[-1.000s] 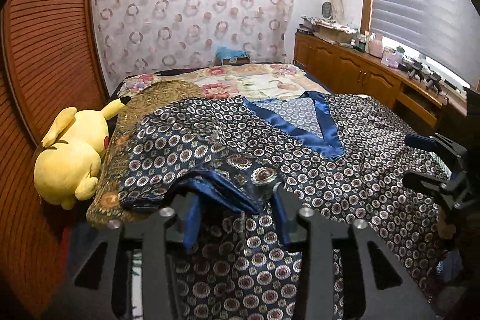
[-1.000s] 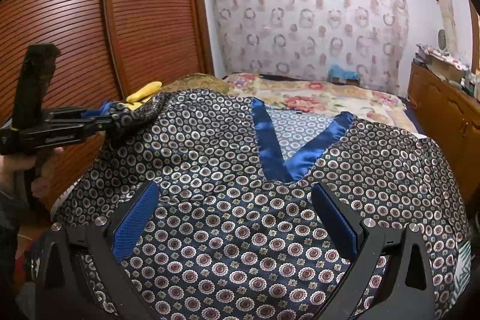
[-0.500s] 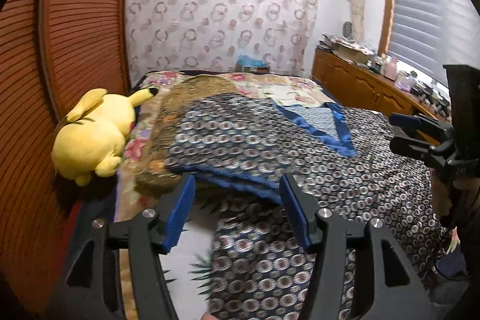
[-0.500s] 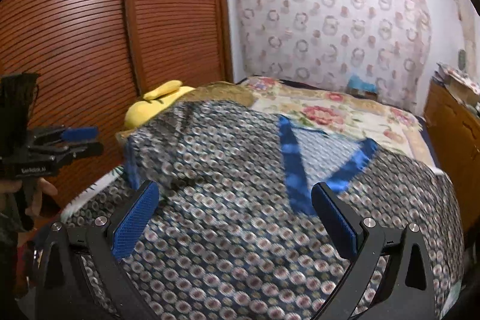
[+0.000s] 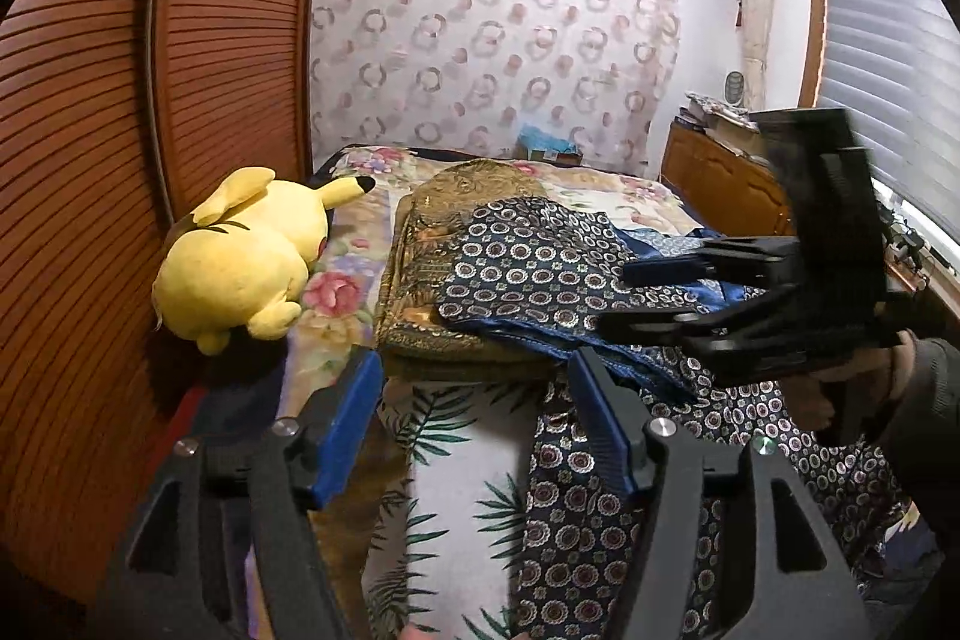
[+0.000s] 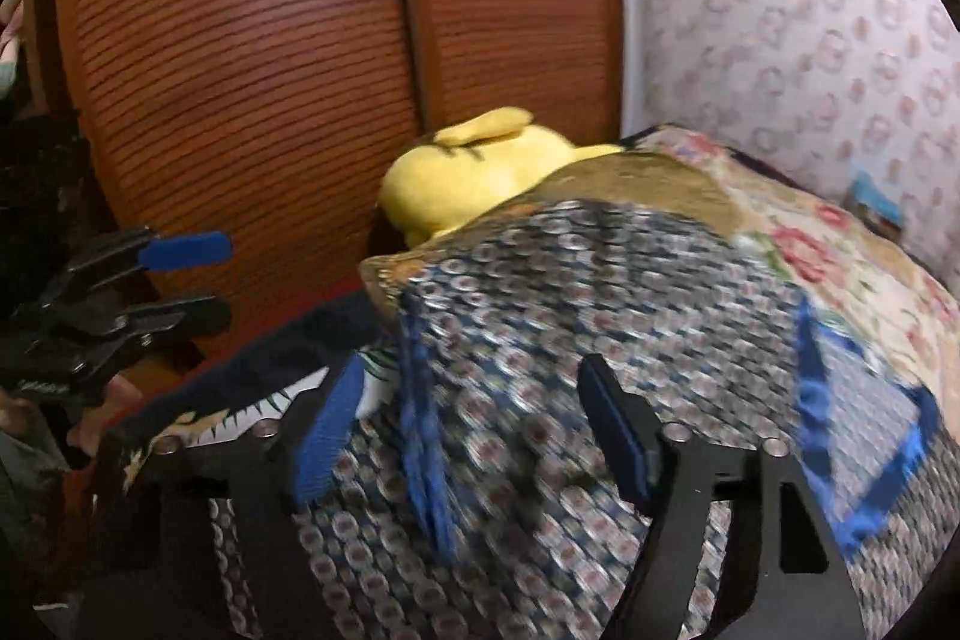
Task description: Fold small clothes
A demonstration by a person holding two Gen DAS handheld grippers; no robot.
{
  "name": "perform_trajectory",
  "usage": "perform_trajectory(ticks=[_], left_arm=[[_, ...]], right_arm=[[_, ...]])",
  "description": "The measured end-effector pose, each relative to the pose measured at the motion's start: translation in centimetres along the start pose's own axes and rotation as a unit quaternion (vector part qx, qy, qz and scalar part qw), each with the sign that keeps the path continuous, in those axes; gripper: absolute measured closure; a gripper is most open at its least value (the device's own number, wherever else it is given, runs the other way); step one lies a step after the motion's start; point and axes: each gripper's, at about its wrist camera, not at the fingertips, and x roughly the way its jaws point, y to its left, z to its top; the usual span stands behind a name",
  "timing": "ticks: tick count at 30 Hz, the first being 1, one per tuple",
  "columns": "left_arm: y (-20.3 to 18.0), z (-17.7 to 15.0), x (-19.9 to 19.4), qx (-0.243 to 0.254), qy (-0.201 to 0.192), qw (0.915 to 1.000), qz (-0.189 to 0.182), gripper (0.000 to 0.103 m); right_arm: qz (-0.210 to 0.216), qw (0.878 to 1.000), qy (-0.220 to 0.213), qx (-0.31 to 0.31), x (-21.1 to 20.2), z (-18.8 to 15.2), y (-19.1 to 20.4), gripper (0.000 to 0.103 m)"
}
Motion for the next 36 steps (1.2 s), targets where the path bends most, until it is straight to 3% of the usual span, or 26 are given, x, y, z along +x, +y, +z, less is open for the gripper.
perform_trajectory(ticks=[6, 8, 10, 12, 14, 25, 30, 32, 33, 34, 36], left_arm=[[0.5, -0.2, 0.2, -0.002, 0.003, 1.0000, -0.001, 0.038], [0.4, -0.3, 0.1, -0.002, 0.005, 1.0000, -0.005, 0.038], [0.3, -0.3, 0.1, 0.000, 0.005, 1.0000, -0.006, 0.038], [0.4, -0.4, 0.2, 0.001, 0.006, 1.0000, -0.005, 0.038], [0.3, -0.5, 0.4, 0.001, 0.008, 1.0000, -0.005, 0.038], [-0.8, -0.3, 1.7, 0.008, 0.016, 0.9998, -0.013, 0.038], [-1.8, -0.1, 2.6, 0.012, 0.021, 0.9995, -0.018, 0.038], [-2.3, 0.0, 2.8, 0.014, 0.022, 0.9994, -0.021, 0.038], [-2.6, 0.0, 3.0, 0.016, 0.023, 0.9993, -0.023, 0.038], [-2.9, 0.0, 3.1, 0.018, 0.024, 0.9992, -0.025, 0.038], [-3.4, 0.1, 3.3, 0.022, 0.025, 0.9991, -0.027, 0.038]], right_arm=[[0.013, 0.998, 0.049, -0.026, 3.9, 0.6, 0.7, 0.047], [0.006, 0.997, 0.067, -0.038, 4.9, 0.7, 0.9, 0.058], [-0.004, 0.995, 0.084, -0.053, 5.7, 0.6, 0.9, 0.082], [0.003, 0.995, 0.082, -0.056, 5.7, 0.7, 0.8, 0.093], [0.008, 0.997, 0.068, -0.048, 5.3, 1.0, 0.3, 0.097], [-0.050, 0.997, -0.025, 0.043, -0.6, 2.0, -5.7, 0.100], [-0.094, 0.992, -0.029, 0.085, -2.7, 1.3, -9.7, 0.100], [-0.115, 0.989, -0.022, 0.094, -3.3, 0.8, -10.8, 0.088], [-0.125, 0.987, -0.020, 0.095, -3.6, 0.5, -11.1, 0.075], [-0.128, 0.987, -0.020, 0.095, -3.8, 0.4, -11.3, 0.069], [-0.130, 0.987, -0.021, 0.095, -4.5, -0.3, -11.7, 0.068]])
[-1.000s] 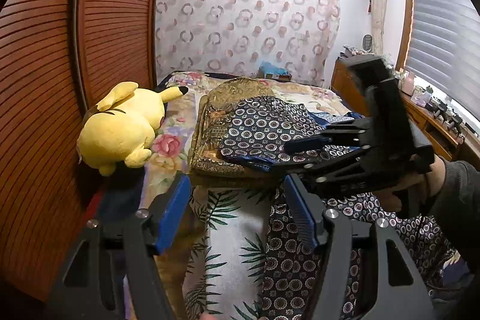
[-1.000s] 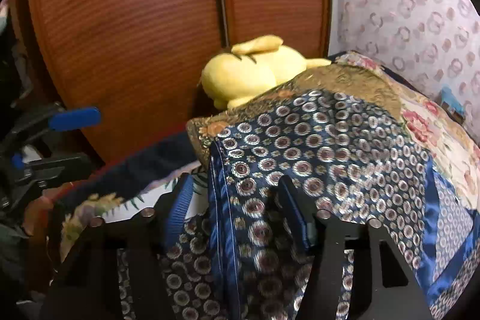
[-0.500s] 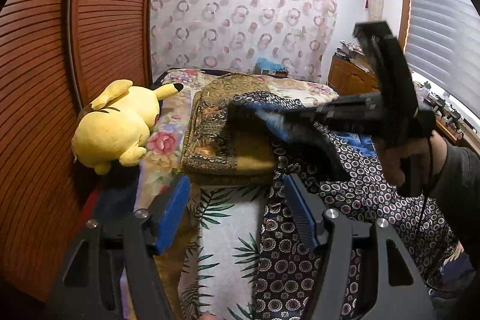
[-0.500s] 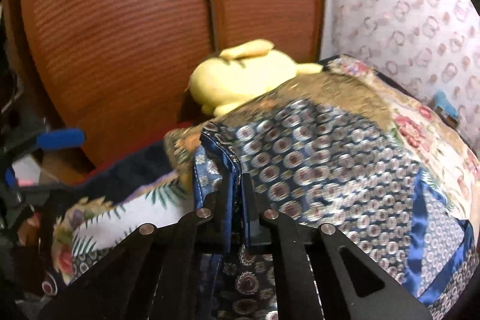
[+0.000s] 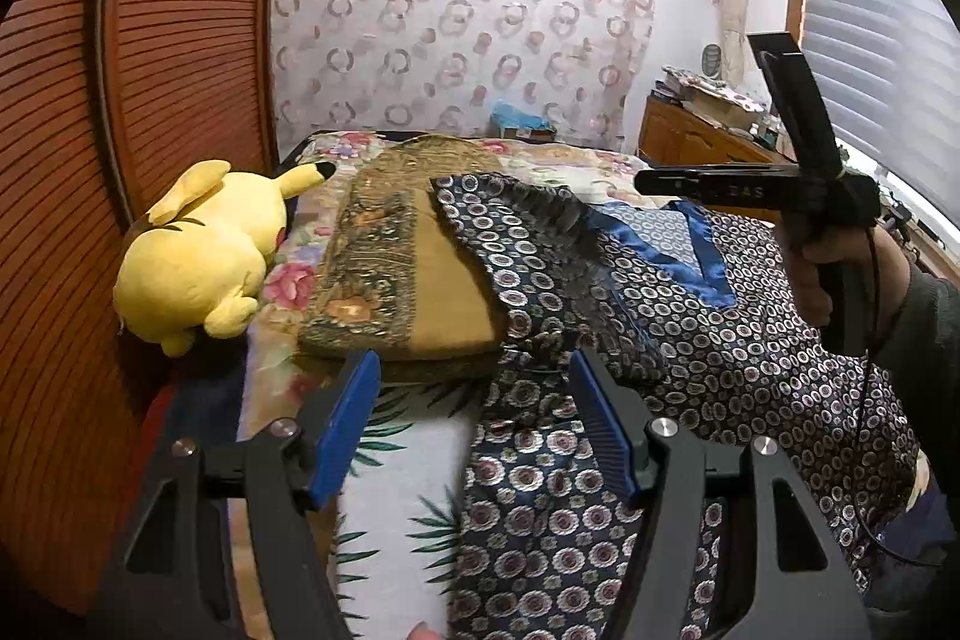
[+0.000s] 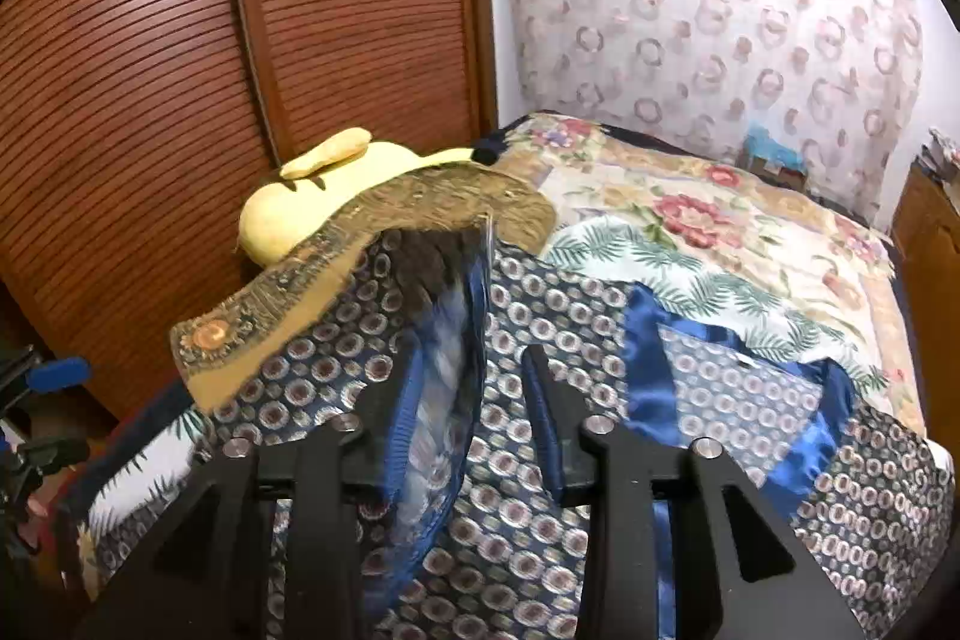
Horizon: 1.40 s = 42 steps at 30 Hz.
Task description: Fold small clothes
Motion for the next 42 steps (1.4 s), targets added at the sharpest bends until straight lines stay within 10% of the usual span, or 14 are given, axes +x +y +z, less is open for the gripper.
perform_trajectory(ticks=[20, 42], left_arm=[[-7.7, 1.0, 5.5, 0.044, 0.040, 0.9967, -0.054, 0.038], [-13.8, 1.7, 12.3, 0.087, 0.106, 0.9881, -0.070, 0.038]], right_arm=[[-0.090, 0.995, 0.013, 0.026, -12.7, -10.8, -10.2, 0.057], [-0.222, 0.961, 0.049, 0.155, -21.8, -22.2, -23.9, 0.048]])
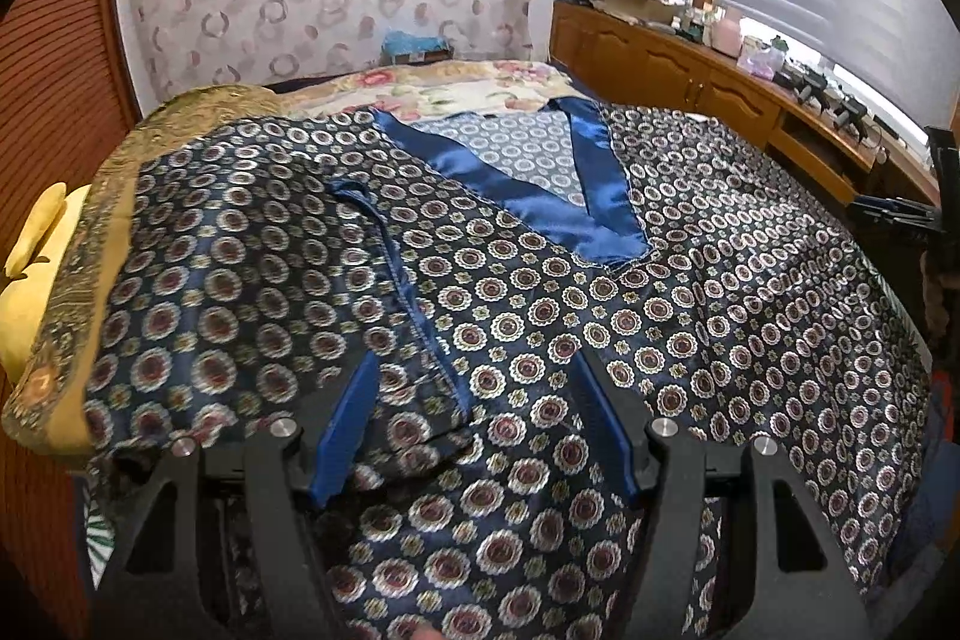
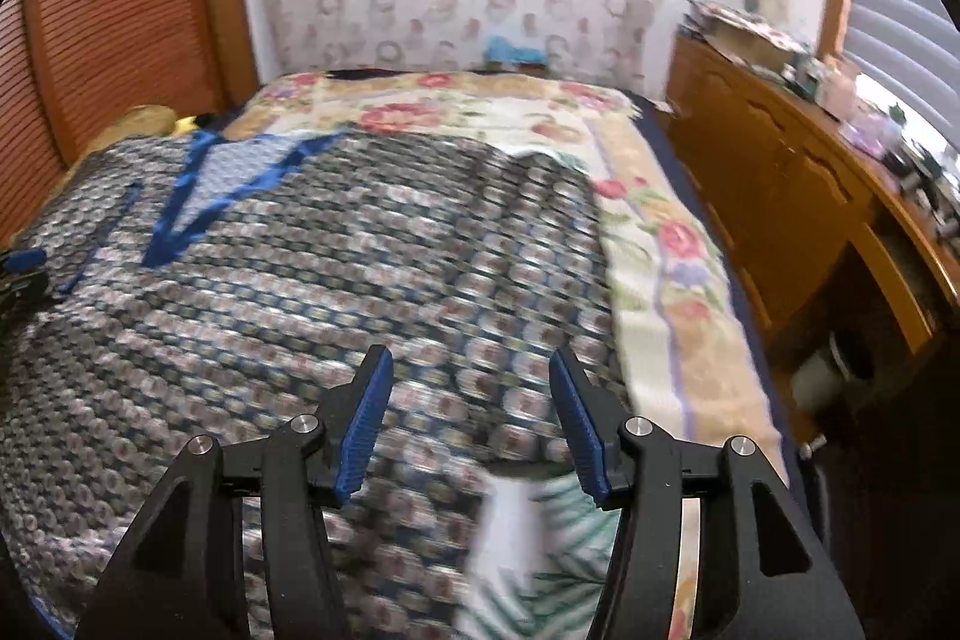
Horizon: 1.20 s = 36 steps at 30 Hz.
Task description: Fold small clothes
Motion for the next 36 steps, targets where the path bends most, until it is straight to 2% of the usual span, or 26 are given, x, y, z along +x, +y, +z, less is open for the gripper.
perform_trajectory(ticks=[6, 14, 18, 22, 24, 27, 29, 31, 36], left_arm=[[-0.7, 0.3, 2.0, 0.010, 0.024, 0.9996, 0.004, 0.038], [-1.7, 0.0, 3.4, 0.024, 0.041, 0.9988, 0.013, 0.038], [-2.1, 0.0, 3.5, 0.027, 0.044, 0.9986, 0.008, 0.030], [-2.5, 0.2, 4.0, 0.035, 0.049, 0.9982, -0.001, 0.018], [-2.8, 0.2, 4.1, 0.041, 0.052, 0.9978, -0.003, 0.015], [-2.7, 0.2, 4.2, 0.042, 0.053, 0.9977, -0.004, 0.013], [-2.8, 0.2, 4.2, 0.043, 0.053, 0.9977, -0.003, 0.013], [-2.8, 0.2, 4.2, 0.043, 0.053, 0.9977, -0.003, 0.012], [-2.9, 0.2, 4.2, 0.044, 0.053, 0.9976, -0.002, 0.012]], right_arm=[[-0.019, 0.999, 0.025, 0.034, 1.1, -1.1, -3.7, 0.048], [0.019, 0.996, 0.057, 0.068, 2.9, -1.6, -5.5, 0.048], [0.035, 0.995, 0.062, 0.073, 3.2, -1.7, -6.0, 0.048], [0.041, 0.996, 0.059, 0.061, 3.0, -1.7, -5.6, 0.060], [0.037, 0.997, 0.057, 0.048, 3.0, -1.6, -5.2, 0.063], [0.018, 0.998, 0.058, 0.031, 2.9, -1.4, -4.5, 0.068], [0.004, 0.998, 0.057, 0.020, 2.9, -1.4, -4.3, 0.076], [-0.015, 0.998, 0.056, 0.007, 2.7, -1.3, -4.2, 0.092], [-0.019, 0.999, 0.039, -0.009, 2.1, -0.9, -3.3, 0.100]])
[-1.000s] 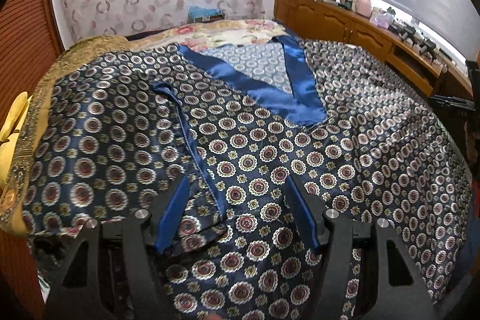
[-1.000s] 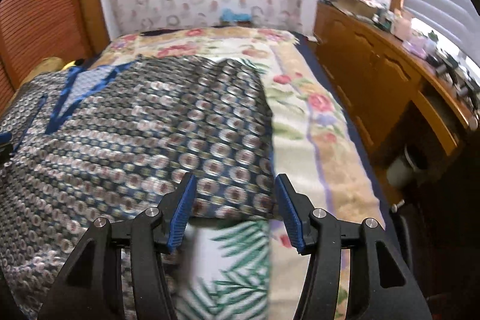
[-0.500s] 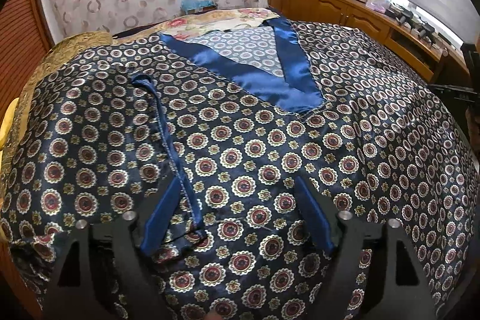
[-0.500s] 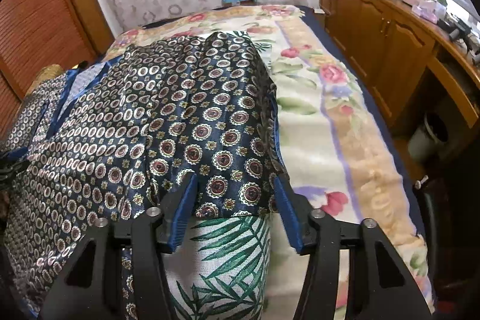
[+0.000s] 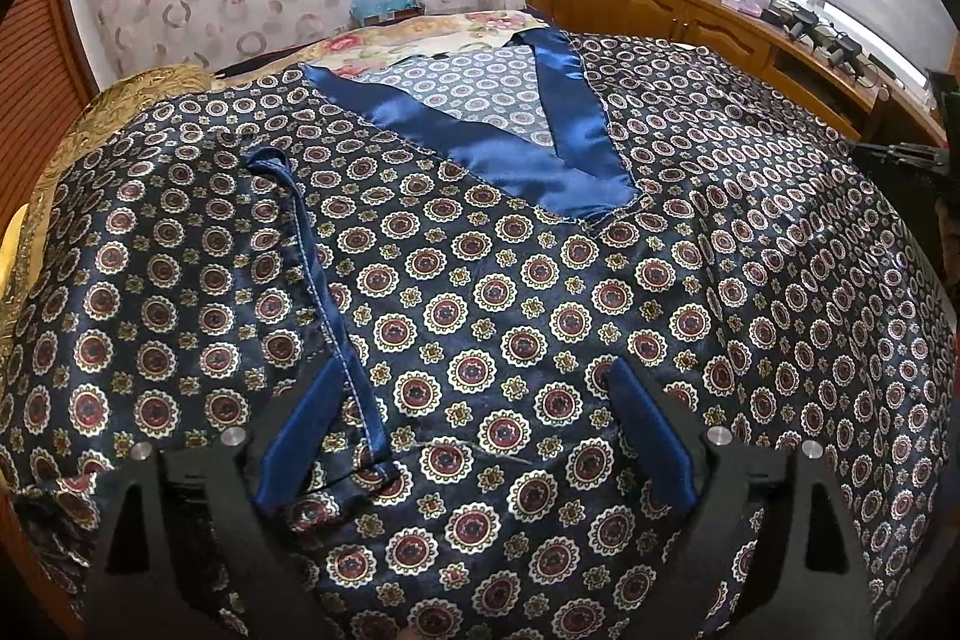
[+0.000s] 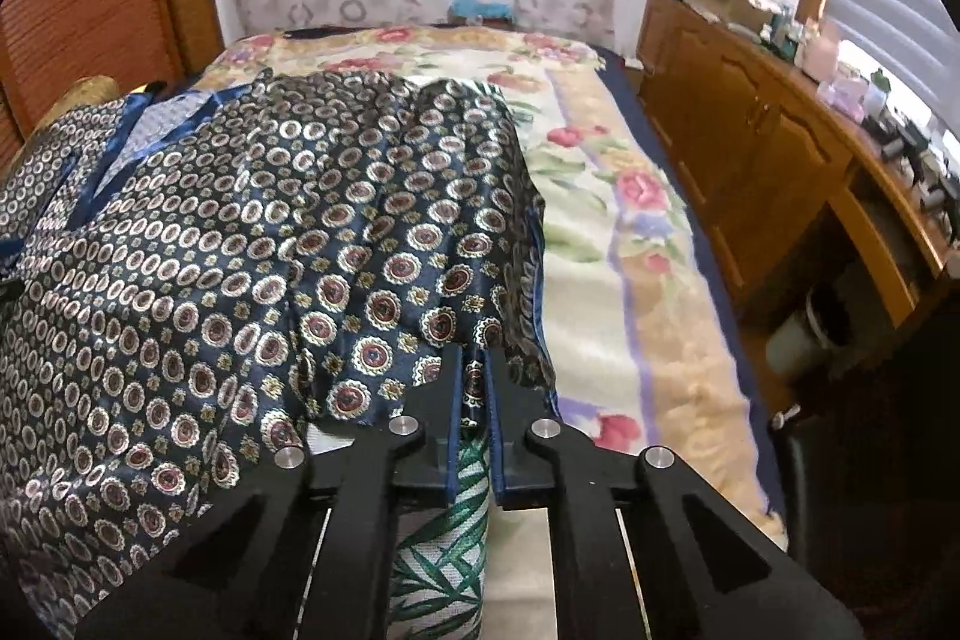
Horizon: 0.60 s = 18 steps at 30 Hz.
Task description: Fold small clothes
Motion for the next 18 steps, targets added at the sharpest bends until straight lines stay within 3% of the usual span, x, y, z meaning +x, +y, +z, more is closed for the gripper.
perform_trajectory(ticks=[5, 9, 18], left_arm=[[-0.1, 0.0, 0.1, 0.001, 0.001, 1.0000, 0.000, 0.010], [0.0, 0.0, 0.2, 0.000, 0.003, 1.0000, -0.001, 0.008], [0.3, -0.3, -0.7, 0.003, -0.009, 0.9999, 0.014, 0.008]], right_arm=[[0.009, 0.999, -0.029, -0.020, -1.4, 1.2, 1.7, 0.101], [0.041, 0.998, -0.047, -0.026, -2.2, 2.2, 3.7, 0.101], [0.089, 0.994, -0.016, -0.061, 0.1, 0.8, 9.1, 0.101]])
